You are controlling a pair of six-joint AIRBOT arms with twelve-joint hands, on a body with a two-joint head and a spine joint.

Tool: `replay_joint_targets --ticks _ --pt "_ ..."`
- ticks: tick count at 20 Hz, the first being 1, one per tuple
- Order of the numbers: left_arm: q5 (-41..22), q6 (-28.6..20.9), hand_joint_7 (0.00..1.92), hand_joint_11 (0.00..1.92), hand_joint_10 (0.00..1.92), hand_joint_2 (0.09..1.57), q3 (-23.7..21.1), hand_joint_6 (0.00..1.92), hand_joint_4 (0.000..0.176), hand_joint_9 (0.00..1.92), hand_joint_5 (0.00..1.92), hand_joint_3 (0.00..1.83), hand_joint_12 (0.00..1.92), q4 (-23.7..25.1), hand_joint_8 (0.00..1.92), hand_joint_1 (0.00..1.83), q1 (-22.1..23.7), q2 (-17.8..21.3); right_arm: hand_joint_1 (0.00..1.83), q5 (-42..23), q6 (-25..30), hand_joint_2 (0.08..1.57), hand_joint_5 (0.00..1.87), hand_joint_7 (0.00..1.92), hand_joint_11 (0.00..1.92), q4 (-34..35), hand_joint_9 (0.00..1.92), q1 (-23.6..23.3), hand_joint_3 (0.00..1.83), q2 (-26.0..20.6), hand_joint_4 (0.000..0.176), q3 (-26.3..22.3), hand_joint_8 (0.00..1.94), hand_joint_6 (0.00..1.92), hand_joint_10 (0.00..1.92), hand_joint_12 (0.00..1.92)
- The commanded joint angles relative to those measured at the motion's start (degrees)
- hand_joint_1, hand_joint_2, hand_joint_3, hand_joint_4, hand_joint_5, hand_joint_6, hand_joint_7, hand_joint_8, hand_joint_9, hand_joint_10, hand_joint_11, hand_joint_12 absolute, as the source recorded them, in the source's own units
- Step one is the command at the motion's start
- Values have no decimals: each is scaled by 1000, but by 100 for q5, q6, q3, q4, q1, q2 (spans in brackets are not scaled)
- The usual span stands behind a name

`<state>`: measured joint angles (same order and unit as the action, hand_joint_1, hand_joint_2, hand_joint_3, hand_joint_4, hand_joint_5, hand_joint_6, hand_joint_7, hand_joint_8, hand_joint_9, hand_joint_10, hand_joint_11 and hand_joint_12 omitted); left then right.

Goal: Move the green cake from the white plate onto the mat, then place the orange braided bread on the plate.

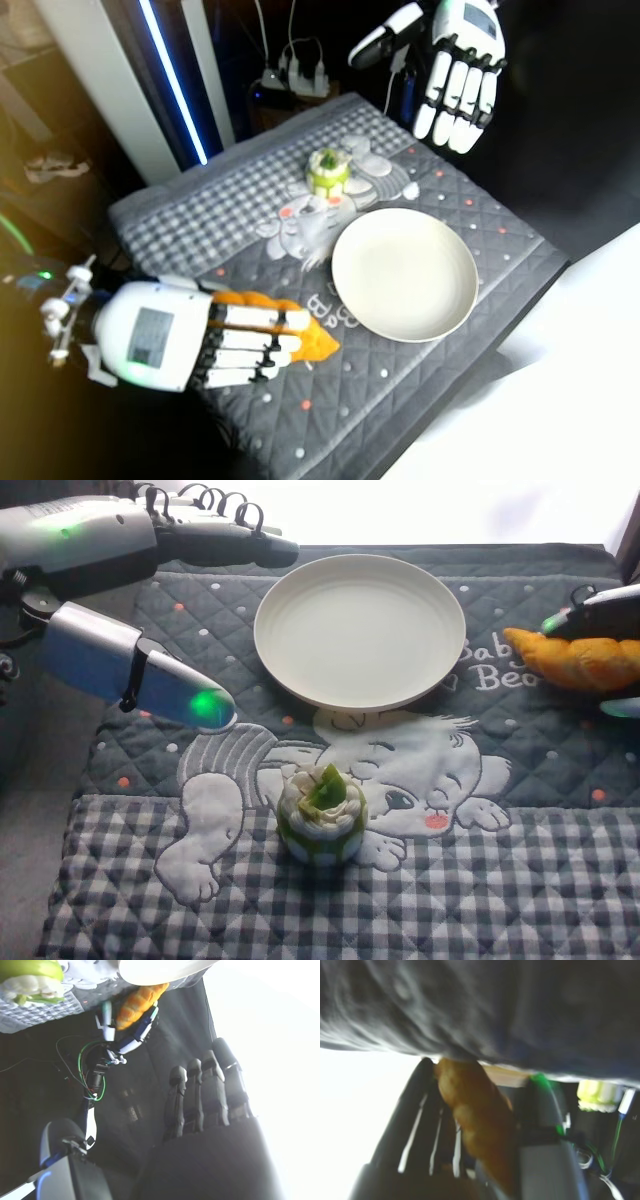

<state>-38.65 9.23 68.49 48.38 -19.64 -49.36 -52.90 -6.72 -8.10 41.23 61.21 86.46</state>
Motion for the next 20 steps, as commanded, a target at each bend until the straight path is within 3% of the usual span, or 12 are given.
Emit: replay_joint_targets --ticks 1,8,9,10,11,13,14,15,16,17,18,20 --pt "-458 5 187 0 22 767 -23 47 0 152 224 871 801 -347 1 334 42 68 1244 -178 9 1151 759 1080 1172 -20 1259 15 0 -10 0 24 900 1236 30 185" --pt "-460 280 187 0 22 766 -23 47 0 152 224 873 801 -528 1 335 40 71 1265 -863 174 1079 923 1230 1318 67 1385 13 0 -55 0 29 640 989 5 138" --pt "-460 347 187 0 22 766 -23 47 0 152 224 873 801 -563 1 335 41 71 1286 -1061 186 1053 1012 1313 1221 145 1513 12 0 -102 0 12 524 803 283 1036" --pt "-460 406 187 0 22 766 -23 47 0 152 224 874 801 -598 1 335 42 69 1280 -1296 186 1029 1091 1318 1215 270 1421 11 0 -157 0 -20 496 694 966 1525" --pt "-464 417 187 0 22 766 -23 47 0 152 224 874 801 -610 1 335 42 67 1271 -1380 186 1032 1091 1295 1030 319 1253 11 0 -173 0 -31 510 725 819 1411" --pt "-465 445 187 0 22 765 -24 47 0 152 224 874 801 -630 1 335 41 56 1393 -1677 186 1021 1037 1298 1034 473 1251 7 0 -224 0 -61 293 737 829 1100" --pt "-464 496 187 0 22 765 -29 48 0 152 224 874 801 -658 1 335 34 48 1313 -1830 185 1033 1044 1308 1028 546 1347 4 3 -259 0 -85 499 730 481 1080" --pt "-464 549 187 0 22 765 -40 48 0 152 224 875 801 -695 1 335 13 41 1301 -1966 184 1041 1044 1282 1081 610 1446 1 0 -299 0 -117 620 704 388 1175" --pt "-468 567 187 0 22 765 -46 48 0 152 224 875 801 -716 1 335 -4 40 1293 -2080 182 1063 1017 1211 1172 659 1473 -3 0 -321 0 -137 800 687 680 1396" --pt "-480 568 187 0 22 765 -46 48 0 153 224 875 801 -733 1 335 -27 40 1201 -2180 181 1097 1011 1284 1235 703 1458 -8 0 -325 0 -145 757 862 954 1502" --pt "-485 568 187 0 22 765 -46 48 0 153 224 875 801 -756 1 335 -59 43 1259 -2312 180 1065 1010 1231 1184 752 1397 -20 4 -332 0 -151 719 829 629 1212" --pt "-489 569 187 0 22 765 -46 48 0 153 224 875 801 -785 1 335 -100 47 1294 -2498 134 1048 1028 1271 1203 828 1468 -54 0 -372 0 -185 649 751 562 1257"
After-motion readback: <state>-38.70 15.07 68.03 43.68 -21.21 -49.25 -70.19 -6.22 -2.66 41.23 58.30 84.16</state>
